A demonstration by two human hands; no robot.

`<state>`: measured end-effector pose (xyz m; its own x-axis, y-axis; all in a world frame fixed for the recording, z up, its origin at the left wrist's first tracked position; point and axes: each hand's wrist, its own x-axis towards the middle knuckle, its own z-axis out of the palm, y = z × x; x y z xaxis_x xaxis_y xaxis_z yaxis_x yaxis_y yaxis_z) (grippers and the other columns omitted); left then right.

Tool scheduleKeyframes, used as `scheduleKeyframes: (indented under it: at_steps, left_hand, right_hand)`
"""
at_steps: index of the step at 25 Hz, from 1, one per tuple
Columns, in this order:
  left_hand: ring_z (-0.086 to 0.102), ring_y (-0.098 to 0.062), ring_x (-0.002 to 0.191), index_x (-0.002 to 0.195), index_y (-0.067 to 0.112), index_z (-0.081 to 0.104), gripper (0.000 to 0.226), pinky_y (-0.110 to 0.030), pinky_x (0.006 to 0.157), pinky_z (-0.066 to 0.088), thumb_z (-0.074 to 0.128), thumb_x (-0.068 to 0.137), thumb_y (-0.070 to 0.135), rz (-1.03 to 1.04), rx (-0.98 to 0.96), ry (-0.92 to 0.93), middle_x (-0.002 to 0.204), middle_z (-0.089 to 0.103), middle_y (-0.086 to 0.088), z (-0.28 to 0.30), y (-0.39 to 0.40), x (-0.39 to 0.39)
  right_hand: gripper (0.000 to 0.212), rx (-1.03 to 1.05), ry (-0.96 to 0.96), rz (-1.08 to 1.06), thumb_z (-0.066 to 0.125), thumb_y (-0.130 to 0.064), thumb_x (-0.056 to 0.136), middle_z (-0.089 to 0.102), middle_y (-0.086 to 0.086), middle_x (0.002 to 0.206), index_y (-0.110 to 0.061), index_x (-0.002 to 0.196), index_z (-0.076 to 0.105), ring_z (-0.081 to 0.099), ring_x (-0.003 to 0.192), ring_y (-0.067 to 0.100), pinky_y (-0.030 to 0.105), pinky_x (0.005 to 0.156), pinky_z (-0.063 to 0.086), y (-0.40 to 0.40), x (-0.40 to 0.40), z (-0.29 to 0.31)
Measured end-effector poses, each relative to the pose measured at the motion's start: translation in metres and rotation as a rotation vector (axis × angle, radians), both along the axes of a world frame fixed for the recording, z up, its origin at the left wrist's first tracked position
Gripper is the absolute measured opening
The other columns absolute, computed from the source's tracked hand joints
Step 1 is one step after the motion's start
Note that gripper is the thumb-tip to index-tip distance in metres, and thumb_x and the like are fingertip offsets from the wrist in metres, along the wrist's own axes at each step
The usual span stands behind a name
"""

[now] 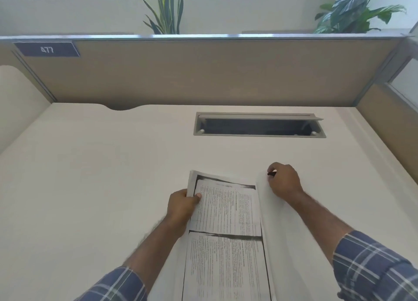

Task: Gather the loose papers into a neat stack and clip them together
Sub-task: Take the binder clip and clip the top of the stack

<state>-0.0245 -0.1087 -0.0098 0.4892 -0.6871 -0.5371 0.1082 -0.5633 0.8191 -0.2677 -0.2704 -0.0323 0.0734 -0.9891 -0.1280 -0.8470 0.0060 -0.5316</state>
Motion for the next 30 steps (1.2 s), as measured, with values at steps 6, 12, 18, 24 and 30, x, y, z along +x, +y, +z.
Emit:
scheduleKeyframes:
  at_steps: [6, 12, 18, 24, 30]
  left_hand:
    - [0.072, -0.029, 0.087, 0.101, 0.007, 0.073, 0.017, -0.043, 0.08, 0.061, 0.063, 0.087, 0.006, 0.039, 0.022, -0.022, 0.097, 0.075, -0.011, 0.006, 0.01, 0.0]
    - [0.06, -0.023, 0.106, 0.123, 0.009, 0.05, 0.041, -0.03, 0.078, 0.052, 0.067, 0.086, 0.016, -0.072, 0.002, -0.153, 0.128, 0.057, -0.007, 0.029, 0.022, 0.0]
    - [0.068, -0.007, 0.079, 0.115, 0.011, 0.073, 0.029, -0.023, 0.076, 0.055, 0.071, 0.086, 0.016, -0.297, -0.204, -0.223, 0.091, 0.075, 0.002, 0.055, 0.049, -0.019]
    - [0.07, -0.003, 0.069, 0.088, 0.017, 0.08, 0.008, -0.019, 0.068, 0.056, 0.075, 0.084, 0.012, -0.289, -0.488, -0.19, 0.072, 0.077, 0.006, 0.08, 0.077, -0.051]
    - [0.072, -0.004, 0.069, 0.083, 0.014, 0.08, 0.01, -0.016, 0.067, 0.055, 0.076, 0.081, 0.005, -0.139, -0.518, -0.249, 0.074, 0.078, 0.004, 0.078, 0.091, -0.052]
  right_hand:
    - [0.032, -0.029, -0.312, -0.049, 0.062, -0.019, 0.092, 0.07, 0.01, 0.118, -0.01, 0.123, 0.064, 0.066, 0.105, 0.026, 0.032, 0.092, 0.05, 0.051, 0.035, 0.039]
    - [0.038, 0.118, -0.551, -0.069, 0.063, -0.031, 0.093, 0.07, 0.004, 0.098, -0.014, 0.127, 0.063, 0.063, 0.071, 0.01, 0.028, 0.074, 0.053, 0.092, 0.053, 0.066]
    - [0.026, 0.259, -0.825, -0.145, 0.065, -0.032, 0.092, 0.063, 0.005, 0.081, -0.011, 0.107, 0.07, 0.057, 0.069, 0.019, 0.031, 0.063, 0.055, 0.122, 0.07, 0.081]
    - [0.025, 0.255, -0.92, -0.128, 0.07, -0.033, 0.088, 0.069, 0.01, 0.079, -0.011, 0.098, 0.073, 0.065, 0.067, 0.024, 0.041, 0.067, 0.063, 0.154, 0.078, 0.088]
    - [0.025, 0.238, -0.826, -0.068, 0.07, -0.034, 0.087, 0.069, 0.009, 0.073, -0.01, 0.089, 0.074, 0.061, 0.056, 0.019, 0.032, 0.053, 0.057, 0.171, 0.075, 0.094]
